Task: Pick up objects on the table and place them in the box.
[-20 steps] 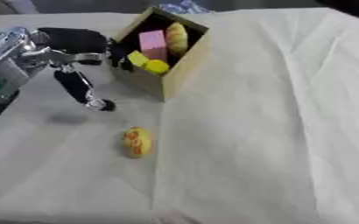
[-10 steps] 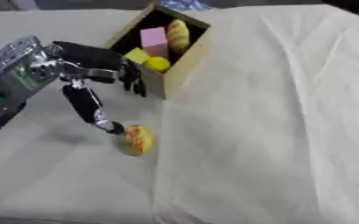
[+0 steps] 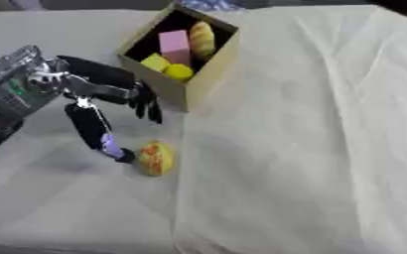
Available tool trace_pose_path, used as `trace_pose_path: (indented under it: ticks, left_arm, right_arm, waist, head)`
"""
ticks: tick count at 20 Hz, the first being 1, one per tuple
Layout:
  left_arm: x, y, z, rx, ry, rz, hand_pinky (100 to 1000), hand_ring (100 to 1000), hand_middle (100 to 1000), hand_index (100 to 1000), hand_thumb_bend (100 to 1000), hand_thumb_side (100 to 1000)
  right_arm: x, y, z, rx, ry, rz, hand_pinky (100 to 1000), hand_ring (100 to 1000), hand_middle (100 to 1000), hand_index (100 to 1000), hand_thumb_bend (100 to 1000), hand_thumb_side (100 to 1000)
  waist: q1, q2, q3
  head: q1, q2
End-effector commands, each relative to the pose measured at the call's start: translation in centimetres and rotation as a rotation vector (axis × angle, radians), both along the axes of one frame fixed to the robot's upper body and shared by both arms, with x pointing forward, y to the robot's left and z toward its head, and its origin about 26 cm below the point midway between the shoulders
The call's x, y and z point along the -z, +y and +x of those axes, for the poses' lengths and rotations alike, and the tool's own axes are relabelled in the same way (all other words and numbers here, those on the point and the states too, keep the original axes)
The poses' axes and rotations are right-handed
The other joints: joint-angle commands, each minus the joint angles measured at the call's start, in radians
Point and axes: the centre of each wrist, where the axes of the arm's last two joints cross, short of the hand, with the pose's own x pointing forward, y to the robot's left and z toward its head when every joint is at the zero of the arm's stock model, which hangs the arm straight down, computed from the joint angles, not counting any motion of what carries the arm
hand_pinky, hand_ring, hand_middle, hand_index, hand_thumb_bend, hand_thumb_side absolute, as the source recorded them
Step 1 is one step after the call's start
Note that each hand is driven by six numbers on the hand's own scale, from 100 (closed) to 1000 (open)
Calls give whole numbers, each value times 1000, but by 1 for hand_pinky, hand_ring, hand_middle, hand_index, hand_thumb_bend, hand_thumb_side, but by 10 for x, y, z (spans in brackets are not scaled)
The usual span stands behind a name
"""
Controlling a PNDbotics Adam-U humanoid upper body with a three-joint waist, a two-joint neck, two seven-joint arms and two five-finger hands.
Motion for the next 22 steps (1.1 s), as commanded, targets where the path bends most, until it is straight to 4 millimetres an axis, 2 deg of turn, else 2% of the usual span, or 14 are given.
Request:
trace_pose_path:
  ticks: [1, 6, 10, 17, 22]
  left_arm:
    - [0, 0, 3, -13, -29, 10, 773, 735, 731, 820, 490, 293]
    - [17, 1, 14, -26, -51, 7, 774, 736, 736, 822, 504, 253]
    - [31, 3, 20, -22, -38, 0, 772, 736, 745, 831, 519, 273]
    - [36, 2, 22, -22, -42, -47, 754, 709, 708, 810, 439, 300]
    - [37, -1, 17, -7, -38, -79, 747, 700, 696, 802, 429, 320]
  right_arm:
    - [-10, 0, -5, -3, -39, 4, 903, 758, 658, 741, 100, 530]
    - [-11, 0, -5, -6, -41, 9, 903, 758, 658, 740, 100, 529]
    - [-11, 0, -5, -6, -43, 13, 903, 758, 659, 739, 100, 527]
    - [-12, 0, -5, -3, -44, 19, 903, 757, 658, 738, 100, 526]
    - [-12, -1, -5, 1, -44, 24, 903, 757, 658, 737, 100, 525]
  waist:
    - [-2, -13, -2]
    - [-3, -8, -4]
    - [-6, -3, -6]
    - [-8, 2, -5]
    - [-8, 2, -7]
  head:
    - [2, -5]
    - [4, -10]
    - [5, -13]
    - [6, -15]
    - [5, -16]
